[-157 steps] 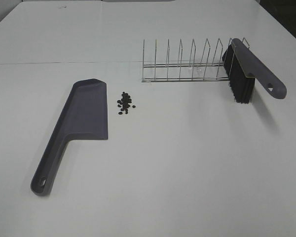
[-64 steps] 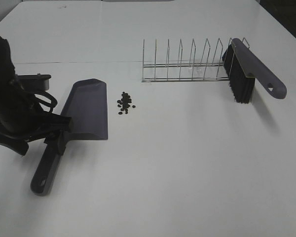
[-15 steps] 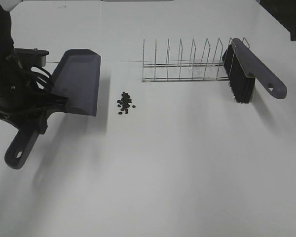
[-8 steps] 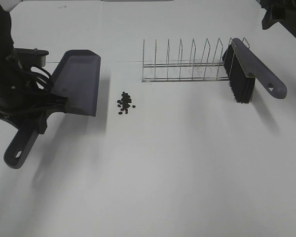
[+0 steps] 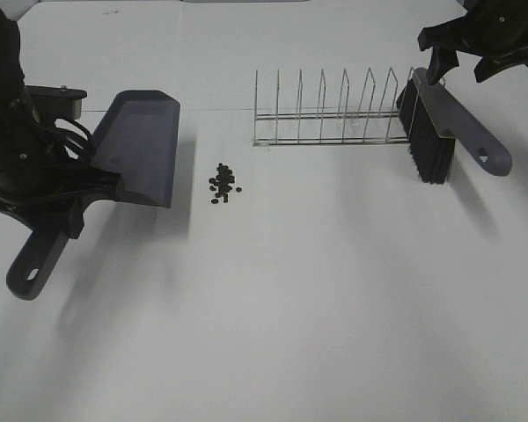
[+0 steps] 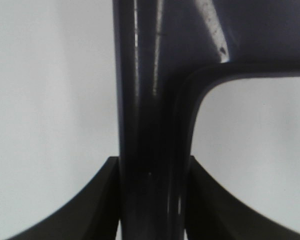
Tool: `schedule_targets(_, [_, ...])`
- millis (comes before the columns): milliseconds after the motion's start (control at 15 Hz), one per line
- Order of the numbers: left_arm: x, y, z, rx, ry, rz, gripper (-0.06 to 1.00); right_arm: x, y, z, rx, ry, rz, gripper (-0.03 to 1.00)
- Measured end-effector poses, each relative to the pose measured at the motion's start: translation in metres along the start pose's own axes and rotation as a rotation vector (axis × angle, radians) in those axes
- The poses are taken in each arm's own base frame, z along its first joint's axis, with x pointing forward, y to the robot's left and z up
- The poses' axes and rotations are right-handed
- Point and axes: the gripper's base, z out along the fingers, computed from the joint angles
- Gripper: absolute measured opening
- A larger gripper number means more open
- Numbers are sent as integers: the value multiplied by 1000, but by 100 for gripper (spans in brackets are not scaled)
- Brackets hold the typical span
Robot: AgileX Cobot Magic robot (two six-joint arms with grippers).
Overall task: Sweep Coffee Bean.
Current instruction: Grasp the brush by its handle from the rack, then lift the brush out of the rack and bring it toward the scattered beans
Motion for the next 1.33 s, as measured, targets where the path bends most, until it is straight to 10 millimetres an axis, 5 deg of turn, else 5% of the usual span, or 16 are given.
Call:
schedule_targets(533, [0, 0, 0, 0, -1, 0, 32, 11, -1, 50, -21, 87, -9, 49])
schedule_targets(733, [0, 0, 0, 0, -1, 0, 32, 10, -2, 52, -16, 77, -10, 27])
schedule_targets(933, [0, 0, 0, 0, 1, 0, 32, 10, -2, 52, -19, 78, 3, 27])
schedule_targets(1133, [0, 0, 0, 0, 1, 0, 32, 9, -1, 45, -19, 79, 21, 27])
schedule_targets(1333, [0, 0, 0, 0, 1, 0, 32, -8, 1, -2, -16, -11, 19, 27])
